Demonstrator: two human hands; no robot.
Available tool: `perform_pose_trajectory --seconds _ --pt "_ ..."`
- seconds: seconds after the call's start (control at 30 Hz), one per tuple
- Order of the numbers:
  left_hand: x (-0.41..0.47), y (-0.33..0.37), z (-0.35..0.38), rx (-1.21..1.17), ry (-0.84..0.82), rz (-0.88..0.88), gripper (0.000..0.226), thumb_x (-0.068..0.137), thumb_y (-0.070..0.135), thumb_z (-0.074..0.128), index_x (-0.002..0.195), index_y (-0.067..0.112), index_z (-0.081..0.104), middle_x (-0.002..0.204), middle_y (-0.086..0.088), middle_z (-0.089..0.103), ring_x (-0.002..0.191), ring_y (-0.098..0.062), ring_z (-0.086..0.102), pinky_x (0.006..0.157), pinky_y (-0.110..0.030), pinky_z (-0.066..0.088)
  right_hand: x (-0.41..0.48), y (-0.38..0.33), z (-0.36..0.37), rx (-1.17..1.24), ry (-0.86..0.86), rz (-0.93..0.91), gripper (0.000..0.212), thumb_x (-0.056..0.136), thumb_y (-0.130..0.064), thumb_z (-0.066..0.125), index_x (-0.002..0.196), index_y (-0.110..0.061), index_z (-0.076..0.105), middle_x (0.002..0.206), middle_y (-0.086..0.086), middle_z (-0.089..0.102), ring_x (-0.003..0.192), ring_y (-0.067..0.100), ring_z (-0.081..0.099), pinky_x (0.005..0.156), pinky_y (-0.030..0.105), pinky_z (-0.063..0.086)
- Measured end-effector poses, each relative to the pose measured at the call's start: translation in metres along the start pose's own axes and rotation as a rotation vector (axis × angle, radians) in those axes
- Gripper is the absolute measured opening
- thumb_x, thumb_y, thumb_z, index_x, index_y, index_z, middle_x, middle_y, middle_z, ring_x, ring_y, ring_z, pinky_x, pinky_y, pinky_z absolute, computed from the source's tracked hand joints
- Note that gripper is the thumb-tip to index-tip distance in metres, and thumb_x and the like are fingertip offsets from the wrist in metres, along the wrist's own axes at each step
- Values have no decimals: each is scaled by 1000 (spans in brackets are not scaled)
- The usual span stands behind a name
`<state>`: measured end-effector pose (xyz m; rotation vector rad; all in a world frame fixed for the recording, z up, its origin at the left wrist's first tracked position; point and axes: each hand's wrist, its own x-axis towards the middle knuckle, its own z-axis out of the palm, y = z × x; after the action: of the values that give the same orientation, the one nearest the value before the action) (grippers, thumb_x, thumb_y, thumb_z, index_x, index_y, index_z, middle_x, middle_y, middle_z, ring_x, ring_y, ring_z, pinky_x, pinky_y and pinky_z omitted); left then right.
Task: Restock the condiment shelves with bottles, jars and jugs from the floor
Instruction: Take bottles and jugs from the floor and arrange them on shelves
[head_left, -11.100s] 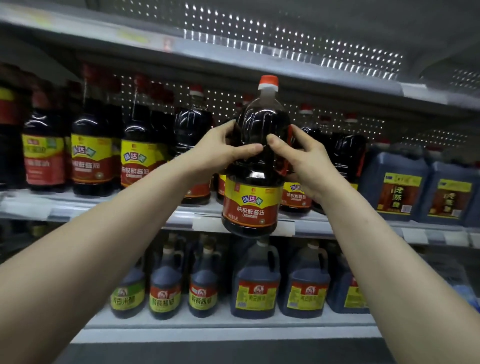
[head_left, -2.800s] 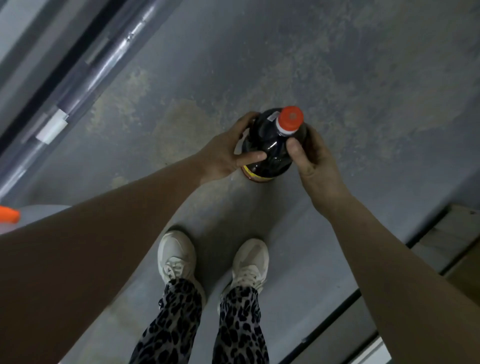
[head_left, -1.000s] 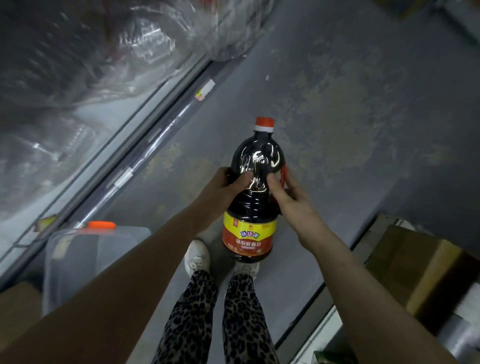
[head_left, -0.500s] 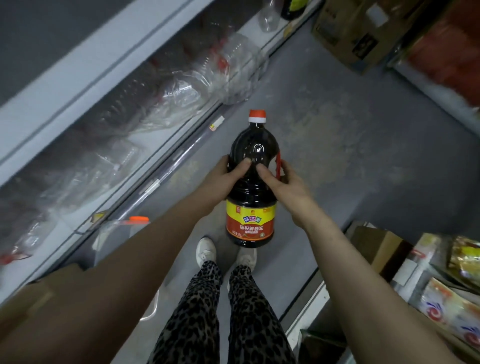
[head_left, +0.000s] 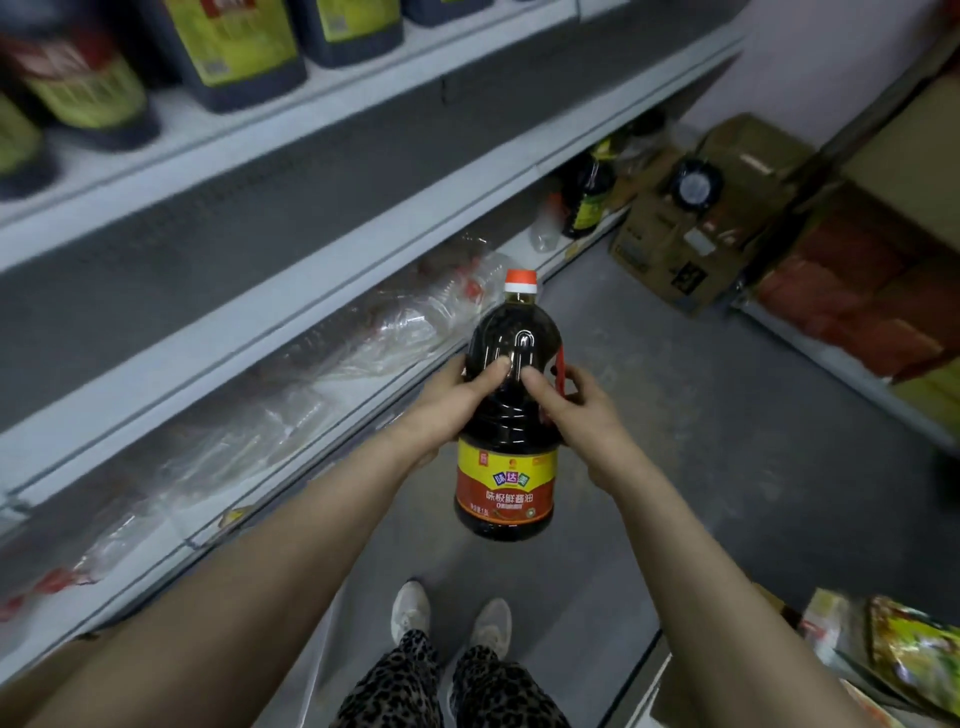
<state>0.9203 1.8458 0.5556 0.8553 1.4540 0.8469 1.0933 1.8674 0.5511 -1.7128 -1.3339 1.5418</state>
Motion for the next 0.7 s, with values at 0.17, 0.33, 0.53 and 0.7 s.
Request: perform_pose_trajectory --seconds 0.17,0.33,0.53,0.7 --pt "-17 43 -8 8 20 104 42 90 53 60 124 30 52 110 8 67 95 -6 65 74 -30 53 -15 -46 -9 14 -6 -96 46 75 -62 75 111 -41 54 104 -14 64 96 10 68 78 27 56" --pt "-29 88 -17 32 50 216 33 89 52 61 117 36 55 99 16 66 79 8 65 65 -20 54 -25 -94 -21 4 -15 -213 66 72 -66 76 126 -37 51 118 -5 63 110 22 66 98 47 55" --pt "-36 147 -26 33 113 331 54 84 57 62 128 26 54 115 4 68 95 -9 68 74 -31 55 -30 -157 -35 -35 -4 -373 85 49 -83 68 119 -37 50 120 -6 64 108 20 67 96 46 55" --pt "-38 196 -44 72 177 414 58 87 57 61 133 24 51 115 6 64 97 -7 63 75 -33 52 -26 -210 -39 -58 5 -476 92 51 -82 68 124 -28 55 113 -7 67 104 17 68 95 44 56"
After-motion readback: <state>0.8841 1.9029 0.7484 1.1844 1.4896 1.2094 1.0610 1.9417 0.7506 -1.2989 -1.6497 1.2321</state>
